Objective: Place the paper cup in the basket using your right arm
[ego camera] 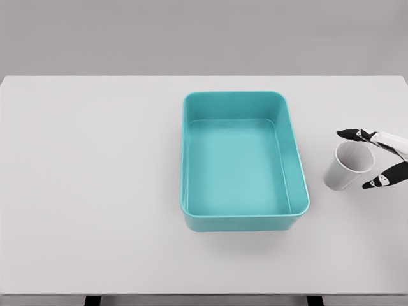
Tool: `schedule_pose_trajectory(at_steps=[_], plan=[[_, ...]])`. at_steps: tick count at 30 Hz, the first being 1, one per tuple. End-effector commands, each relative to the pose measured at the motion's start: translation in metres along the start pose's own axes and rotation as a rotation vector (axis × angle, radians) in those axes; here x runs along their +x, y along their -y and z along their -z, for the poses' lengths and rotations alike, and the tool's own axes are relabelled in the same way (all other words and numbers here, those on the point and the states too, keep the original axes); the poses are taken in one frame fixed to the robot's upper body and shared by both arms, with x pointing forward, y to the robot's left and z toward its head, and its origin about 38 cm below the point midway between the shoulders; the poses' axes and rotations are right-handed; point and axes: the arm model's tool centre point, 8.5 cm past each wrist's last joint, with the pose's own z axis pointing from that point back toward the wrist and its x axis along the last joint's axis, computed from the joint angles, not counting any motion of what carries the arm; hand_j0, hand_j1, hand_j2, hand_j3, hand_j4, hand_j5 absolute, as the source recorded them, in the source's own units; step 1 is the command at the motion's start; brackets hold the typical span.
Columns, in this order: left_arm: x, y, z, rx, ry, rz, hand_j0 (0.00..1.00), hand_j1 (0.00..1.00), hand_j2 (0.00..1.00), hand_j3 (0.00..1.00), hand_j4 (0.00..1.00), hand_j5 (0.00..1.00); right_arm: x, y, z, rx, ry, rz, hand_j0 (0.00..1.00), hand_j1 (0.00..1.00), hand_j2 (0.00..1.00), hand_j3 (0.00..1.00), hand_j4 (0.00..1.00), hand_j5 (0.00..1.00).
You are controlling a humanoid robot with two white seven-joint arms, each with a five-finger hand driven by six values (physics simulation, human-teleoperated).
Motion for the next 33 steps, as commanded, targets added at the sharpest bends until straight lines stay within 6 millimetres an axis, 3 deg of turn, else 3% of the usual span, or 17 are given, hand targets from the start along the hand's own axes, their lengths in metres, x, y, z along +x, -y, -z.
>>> schedule_pose_trajectory(at_steps=[1,33], plan=[[0.000,0.000,0.000,0.000,0.000,0.000,1.00,1.00,1.00,1.00,1.00,1.00,0.001,0.000,0.001,0.000,0.006,0.003,1.00,1.00,1.00,1.00,1.00,1.00],[0.000,0.000,0.000,0.000,0.000,0.000,1.00,1.00,1.00,1.00,1.00,1.00,0.001,-0.003,0.010,-0.001,0.005,0.014,1.00,1.00,1.00,1.00,1.00,1.00]])
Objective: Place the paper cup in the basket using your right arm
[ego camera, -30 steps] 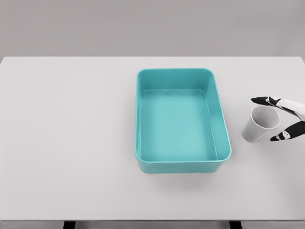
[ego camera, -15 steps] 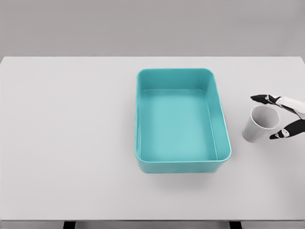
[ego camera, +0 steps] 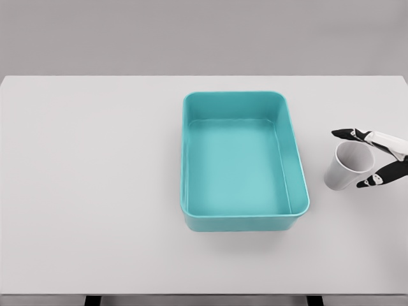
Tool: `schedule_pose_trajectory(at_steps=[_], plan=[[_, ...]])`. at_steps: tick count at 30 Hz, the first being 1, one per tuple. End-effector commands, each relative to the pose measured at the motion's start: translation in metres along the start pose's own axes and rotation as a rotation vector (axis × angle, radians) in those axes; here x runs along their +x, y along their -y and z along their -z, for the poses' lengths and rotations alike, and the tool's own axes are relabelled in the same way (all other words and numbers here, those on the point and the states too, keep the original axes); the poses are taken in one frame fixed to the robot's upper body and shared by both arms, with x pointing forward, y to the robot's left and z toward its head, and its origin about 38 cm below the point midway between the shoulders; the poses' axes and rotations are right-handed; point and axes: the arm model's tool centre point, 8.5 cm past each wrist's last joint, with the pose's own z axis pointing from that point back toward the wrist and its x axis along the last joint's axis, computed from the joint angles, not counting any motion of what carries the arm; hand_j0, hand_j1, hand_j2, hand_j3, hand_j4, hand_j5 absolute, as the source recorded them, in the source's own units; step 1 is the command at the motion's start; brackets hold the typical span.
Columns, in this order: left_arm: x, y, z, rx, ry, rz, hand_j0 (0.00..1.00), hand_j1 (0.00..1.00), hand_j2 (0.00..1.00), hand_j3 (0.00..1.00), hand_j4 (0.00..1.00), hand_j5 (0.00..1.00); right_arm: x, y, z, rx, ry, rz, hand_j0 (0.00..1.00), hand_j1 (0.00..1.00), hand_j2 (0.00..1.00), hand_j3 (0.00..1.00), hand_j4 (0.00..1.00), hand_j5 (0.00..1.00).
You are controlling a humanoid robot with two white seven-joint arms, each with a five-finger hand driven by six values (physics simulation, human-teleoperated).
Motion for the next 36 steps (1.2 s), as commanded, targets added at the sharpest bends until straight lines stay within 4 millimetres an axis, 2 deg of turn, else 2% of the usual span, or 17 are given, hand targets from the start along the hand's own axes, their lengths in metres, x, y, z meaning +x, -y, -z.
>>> schedule_pose_trajectory(at_steps=[1,5,8,10,11,16,27,33,36], plan=[[0.000,0.000,0.000,0.000,0.000,0.001,1.00,1.00,1.00,1.00,1.00,1.00,0.001,0.000,0.000,-0.001,0.003,0.005,1.00,1.00,1.00,1.00,1.00,1.00],[0.000,0.000,0.000,0.000,0.000,0.000,1.00,1.00,1.00,1.00,1.00,1.00,0.001,0.000,0.001,0.001,0.004,0.004,1.00,1.00,1.00,1.00,1.00,1.00],[0.000,0.000,0.000,0.001,0.000,0.000,1.00,1.00,1.00,1.00,1.00,1.00,0.001,0.000,0.001,0.001,0.004,0.004,0.83,0.83,0.83,0.83,0.83,0.83],[0.000,0.000,0.000,0.000,0.000,0.000,1.00,1.00,1.00,1.00,1.00,1.00,0.002,-0.001,0.001,0.003,0.005,0.005,0.75,0.75,0.75,0.75,0.75,0.75],[0.000,0.000,0.000,0.000,0.000,0.000,1.00,1.00,1.00,1.00,1.00,1.00,0.002,-0.001,0.001,0.002,0.005,0.004,0.73,0.73,0.73,0.73,0.73,0.73],[0.000,0.000,0.000,0.000,0.000,0.001,1.00,1.00,1.00,1.00,1.00,1.00,0.003,0.000,0.001,0.001,0.007,0.001,0.71,0.71,0.71,0.71,0.71,0.71],[0.000,0.000,0.000,0.000,0.000,0.000,1.00,1.00,1.00,1.00,1.00,1.00,0.010,0.009,-0.003,-0.030,0.052,-0.016,0.75,0.75,0.75,0.75,0.75,0.75],[0.000,0.000,0.000,0.000,0.000,0.000,1.00,1.00,1.00,1.00,1.00,1.00,0.023,0.024,-0.007,-0.071,0.083,-0.042,0.75,0.75,0.75,0.75,0.75,0.75],[0.000,0.000,0.000,0.000,0.000,0.001,1.00,1.00,1.00,1.00,1.00,1.00,0.035,0.033,-0.007,-0.088,0.110,-0.067,0.75,0.75,0.75,0.75,0.75,0.75]])
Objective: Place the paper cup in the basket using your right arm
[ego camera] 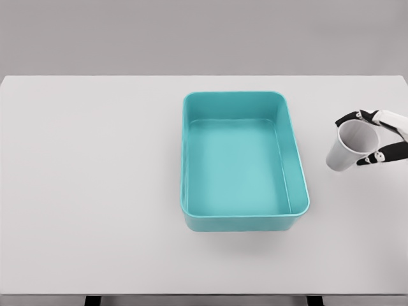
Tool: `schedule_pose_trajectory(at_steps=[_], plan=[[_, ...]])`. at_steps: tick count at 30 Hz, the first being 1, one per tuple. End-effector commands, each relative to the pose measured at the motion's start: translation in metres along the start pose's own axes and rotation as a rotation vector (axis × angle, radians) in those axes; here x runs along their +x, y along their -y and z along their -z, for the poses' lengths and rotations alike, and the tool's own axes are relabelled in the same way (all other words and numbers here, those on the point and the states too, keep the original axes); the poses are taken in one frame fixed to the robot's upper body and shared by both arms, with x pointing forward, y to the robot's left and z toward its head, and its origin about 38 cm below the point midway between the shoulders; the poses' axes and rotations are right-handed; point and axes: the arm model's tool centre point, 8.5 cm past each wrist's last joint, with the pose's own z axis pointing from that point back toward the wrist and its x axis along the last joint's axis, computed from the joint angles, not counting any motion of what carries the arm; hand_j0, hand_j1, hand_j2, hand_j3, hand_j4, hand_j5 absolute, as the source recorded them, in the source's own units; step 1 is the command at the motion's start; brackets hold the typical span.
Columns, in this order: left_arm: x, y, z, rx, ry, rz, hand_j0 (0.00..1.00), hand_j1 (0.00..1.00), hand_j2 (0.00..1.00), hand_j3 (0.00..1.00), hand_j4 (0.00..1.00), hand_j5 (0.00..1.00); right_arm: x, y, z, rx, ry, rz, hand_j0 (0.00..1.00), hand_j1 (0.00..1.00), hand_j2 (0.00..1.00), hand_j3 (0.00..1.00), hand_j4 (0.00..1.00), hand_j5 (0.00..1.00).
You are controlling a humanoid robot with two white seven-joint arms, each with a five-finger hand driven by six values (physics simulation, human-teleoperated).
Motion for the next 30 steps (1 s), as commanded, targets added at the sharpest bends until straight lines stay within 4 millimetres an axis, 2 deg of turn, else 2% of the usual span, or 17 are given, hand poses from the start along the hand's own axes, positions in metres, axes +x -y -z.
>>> schedule_pose_trajectory(at_steps=[1,5,18,30], plan=[[0.000,0.000,0.000,0.000,0.000,0.000,1.00,1.00,1.00,1.00,1.00,1.00,0.007,0.005,0.000,-0.012,0.019,-0.008,0.75,0.75,0.75,0.75,0.75,0.75],[0.000,0.000,0.000,0.000,0.000,0.001,1.00,1.00,1.00,1.00,1.00,1.00,0.030,0.015,0.008,-0.017,0.068,-0.049,0.74,0.74,0.74,0.74,0.74,0.74],[0.000,0.000,0.000,0.000,0.000,0.000,1.00,1.00,1.00,1.00,1.00,1.00,0.054,0.031,0.014,-0.034,0.115,-0.098,0.74,0.74,0.74,0.74,0.74,0.74],[0.000,0.000,0.000,0.000,0.000,0.000,1.00,1.00,1.00,1.00,1.00,1.00,0.083,0.040,0.032,-0.061,0.190,-0.110,0.74,0.74,0.74,0.74,0.74,0.74]])
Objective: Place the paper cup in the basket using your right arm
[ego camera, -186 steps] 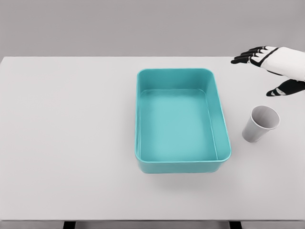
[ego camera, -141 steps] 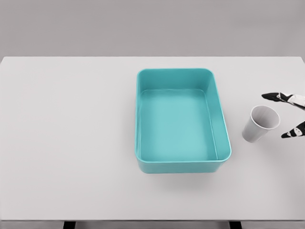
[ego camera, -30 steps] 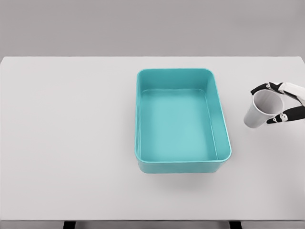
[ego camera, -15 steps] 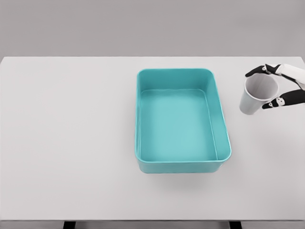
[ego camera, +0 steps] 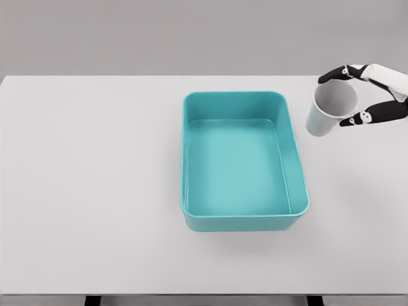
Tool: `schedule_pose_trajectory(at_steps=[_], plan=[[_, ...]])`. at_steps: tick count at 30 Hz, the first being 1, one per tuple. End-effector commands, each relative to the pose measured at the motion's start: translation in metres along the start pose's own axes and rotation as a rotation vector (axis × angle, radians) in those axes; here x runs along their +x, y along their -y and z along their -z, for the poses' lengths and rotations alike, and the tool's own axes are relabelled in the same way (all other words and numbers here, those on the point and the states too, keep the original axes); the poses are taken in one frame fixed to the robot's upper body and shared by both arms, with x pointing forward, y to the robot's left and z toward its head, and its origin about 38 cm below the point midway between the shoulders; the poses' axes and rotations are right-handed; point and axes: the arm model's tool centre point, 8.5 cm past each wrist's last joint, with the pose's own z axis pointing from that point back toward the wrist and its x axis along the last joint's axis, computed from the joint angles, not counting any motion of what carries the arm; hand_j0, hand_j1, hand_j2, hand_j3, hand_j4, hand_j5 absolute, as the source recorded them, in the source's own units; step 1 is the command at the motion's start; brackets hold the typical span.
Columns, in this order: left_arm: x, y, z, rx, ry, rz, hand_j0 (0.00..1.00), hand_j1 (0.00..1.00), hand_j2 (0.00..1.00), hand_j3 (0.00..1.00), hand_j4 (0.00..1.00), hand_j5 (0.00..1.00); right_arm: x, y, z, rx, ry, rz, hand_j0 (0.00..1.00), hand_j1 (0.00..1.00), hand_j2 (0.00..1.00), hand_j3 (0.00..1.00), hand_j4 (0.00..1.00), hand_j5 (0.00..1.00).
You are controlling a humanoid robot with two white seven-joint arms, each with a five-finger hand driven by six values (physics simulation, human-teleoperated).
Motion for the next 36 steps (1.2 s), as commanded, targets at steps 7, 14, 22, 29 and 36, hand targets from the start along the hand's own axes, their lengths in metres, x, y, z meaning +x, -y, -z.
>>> schedule_pose_trajectory(at_steps=[7,14,22,29,36], plan=[[0.000,0.000,0.000,0.000,0.000,0.000,1.00,1.00,1.00,1.00,1.00,1.00,0.020,0.000,0.024,-0.008,0.059,0.005,0.74,0.74,0.74,0.74,0.74,0.74],[0.000,0.000,0.000,0.000,0.000,0.000,1.00,1.00,1.00,1.00,1.00,1.00,0.032,-0.014,0.062,0.046,0.094,0.004,0.74,0.74,0.74,0.74,0.74,0.74],[0.000,0.000,0.000,0.000,0.000,0.000,1.00,1.00,1.00,1.00,1.00,1.00,0.034,-0.054,0.098,0.155,0.078,-0.044,0.74,0.74,0.74,0.74,0.74,0.74],[0.000,0.000,0.000,0.000,0.000,0.000,1.00,1.00,1.00,1.00,1.00,1.00,0.040,-0.074,0.122,0.225,0.057,-0.109,0.74,0.74,0.74,0.74,0.74,0.74],[0.000,0.000,0.000,0.000,0.000,0.001,1.00,1.00,1.00,1.00,1.00,1.00,0.042,-0.059,0.117,0.184,0.054,-0.158,1.00,1.00,1.00,1.00,1.00,1.00]])
